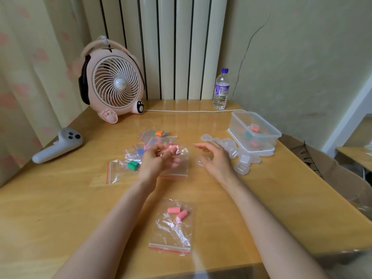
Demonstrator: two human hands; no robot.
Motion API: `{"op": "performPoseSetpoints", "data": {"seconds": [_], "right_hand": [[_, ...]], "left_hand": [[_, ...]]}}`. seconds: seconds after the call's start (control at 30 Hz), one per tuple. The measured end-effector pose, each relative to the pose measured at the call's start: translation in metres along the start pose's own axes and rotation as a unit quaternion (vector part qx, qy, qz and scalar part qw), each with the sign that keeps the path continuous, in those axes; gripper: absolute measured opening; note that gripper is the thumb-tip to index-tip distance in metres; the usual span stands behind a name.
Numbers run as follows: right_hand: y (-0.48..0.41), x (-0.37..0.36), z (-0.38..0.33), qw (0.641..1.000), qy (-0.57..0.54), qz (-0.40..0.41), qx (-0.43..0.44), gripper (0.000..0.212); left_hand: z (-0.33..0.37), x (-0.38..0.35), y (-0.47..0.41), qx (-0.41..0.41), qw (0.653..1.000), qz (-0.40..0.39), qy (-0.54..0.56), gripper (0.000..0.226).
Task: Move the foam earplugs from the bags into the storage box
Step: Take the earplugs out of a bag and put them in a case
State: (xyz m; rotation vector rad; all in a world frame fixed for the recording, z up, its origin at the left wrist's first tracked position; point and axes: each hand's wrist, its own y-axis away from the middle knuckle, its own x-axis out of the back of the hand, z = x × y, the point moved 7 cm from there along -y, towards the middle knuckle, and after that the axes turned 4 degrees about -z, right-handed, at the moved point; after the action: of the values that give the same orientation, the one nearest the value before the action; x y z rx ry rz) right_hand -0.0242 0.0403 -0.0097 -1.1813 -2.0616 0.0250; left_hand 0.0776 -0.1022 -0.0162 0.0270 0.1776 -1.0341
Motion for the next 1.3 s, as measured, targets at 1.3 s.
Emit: {"op": "performPoseSetpoints", "data": {"seconds": [1.3], "right_hand": [[0.012, -0.004, -0.040, 0.976, -0.188, -0.053, 0.093, 0.030]], "left_hand": [[0.011, -0.013, 0.006, -0.069, 0.992, -0.029, -0.097, 0.032]]}}
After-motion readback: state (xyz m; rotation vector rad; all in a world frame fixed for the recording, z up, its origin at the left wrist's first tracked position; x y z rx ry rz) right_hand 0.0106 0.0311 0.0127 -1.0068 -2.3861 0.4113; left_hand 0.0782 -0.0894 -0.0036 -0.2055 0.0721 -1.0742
